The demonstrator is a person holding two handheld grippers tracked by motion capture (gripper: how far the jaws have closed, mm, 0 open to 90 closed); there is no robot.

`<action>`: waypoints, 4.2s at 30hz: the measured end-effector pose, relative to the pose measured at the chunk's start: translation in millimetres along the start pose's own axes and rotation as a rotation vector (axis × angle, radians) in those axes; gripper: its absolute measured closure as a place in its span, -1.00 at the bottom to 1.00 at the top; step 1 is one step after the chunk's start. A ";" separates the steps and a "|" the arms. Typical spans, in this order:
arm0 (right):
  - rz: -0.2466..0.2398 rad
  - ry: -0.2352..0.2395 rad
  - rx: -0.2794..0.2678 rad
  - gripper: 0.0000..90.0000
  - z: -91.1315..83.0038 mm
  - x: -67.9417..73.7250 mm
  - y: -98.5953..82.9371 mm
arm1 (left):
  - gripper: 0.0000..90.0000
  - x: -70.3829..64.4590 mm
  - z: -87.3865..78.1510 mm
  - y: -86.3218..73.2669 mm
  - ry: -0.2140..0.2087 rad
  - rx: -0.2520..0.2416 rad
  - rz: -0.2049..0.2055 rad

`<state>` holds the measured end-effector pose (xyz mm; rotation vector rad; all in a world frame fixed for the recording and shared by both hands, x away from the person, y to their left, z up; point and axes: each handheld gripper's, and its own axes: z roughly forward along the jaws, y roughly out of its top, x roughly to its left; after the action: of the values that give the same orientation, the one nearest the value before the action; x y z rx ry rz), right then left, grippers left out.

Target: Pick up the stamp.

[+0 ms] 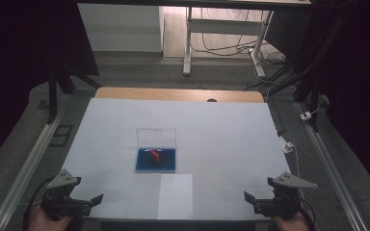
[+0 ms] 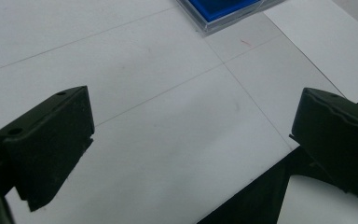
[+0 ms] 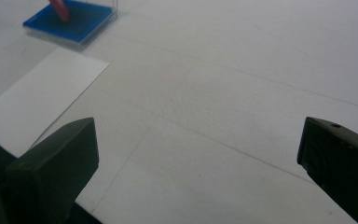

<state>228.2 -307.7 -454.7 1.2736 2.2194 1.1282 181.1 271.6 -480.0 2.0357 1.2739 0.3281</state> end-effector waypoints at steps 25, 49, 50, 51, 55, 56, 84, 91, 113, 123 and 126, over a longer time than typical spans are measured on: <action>-0.062 0.042 0.047 -1.00 4.1 6.2 0.8 | -1.00 -2.0 1.5 1.6 0.009 0.014 0.014; -0.078 0.051 0.059 -1.00 5.5 7.3 0.9 | -1.00 -12.4 9.5 20.4 -0.061 -0.067 0.090; -0.078 0.051 0.059 -1.00 5.6 7.3 0.9 | -1.00 -12.7 10.9 21.6 -0.063 -0.067 0.097; -0.078 0.051 0.060 -1.00 5.6 7.2 0.9 | -1.00 -13.0 12.3 22.7 -0.068 -0.071 0.103; -0.077 0.051 0.061 -1.00 5.7 7.1 1.0 | -1.00 -13.8 18.1 27.5 -0.092 -0.078 0.118; -0.077 0.052 0.062 -1.00 5.7 7.1 1.0 | -1.00 -13.9 18.9 28.4 -0.090 -0.077 0.124; -0.082 0.055 0.068 -1.00 6.0 7.2 1.1 | -1.00 -20.2 67.3 72.8 -0.121 -0.040 0.194; -0.076 0.058 0.062 -1.00 5.7 6.5 1.0 | -1.00 -23.8 78.4 89.2 -0.131 -0.043 0.224; -0.076 0.066 0.064 -1.00 6.1 6.4 1.4 | -1.00 -36.7 137.6 131.5 -0.133 0.028 0.246; -0.079 0.065 0.070 -1.00 6.3 6.3 1.5 | -0.76 -42.5 156.4 138.8 -0.058 0.066 0.291; -0.080 0.064 0.071 -1.00 6.5 6.5 1.5 | -0.52 -42.2 158.6 139.5 -0.053 0.074 0.295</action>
<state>229.6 -298.8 -457.0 1.1798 2.3547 1.0843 342.7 129.8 -493.8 2.2830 0.9662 0.3641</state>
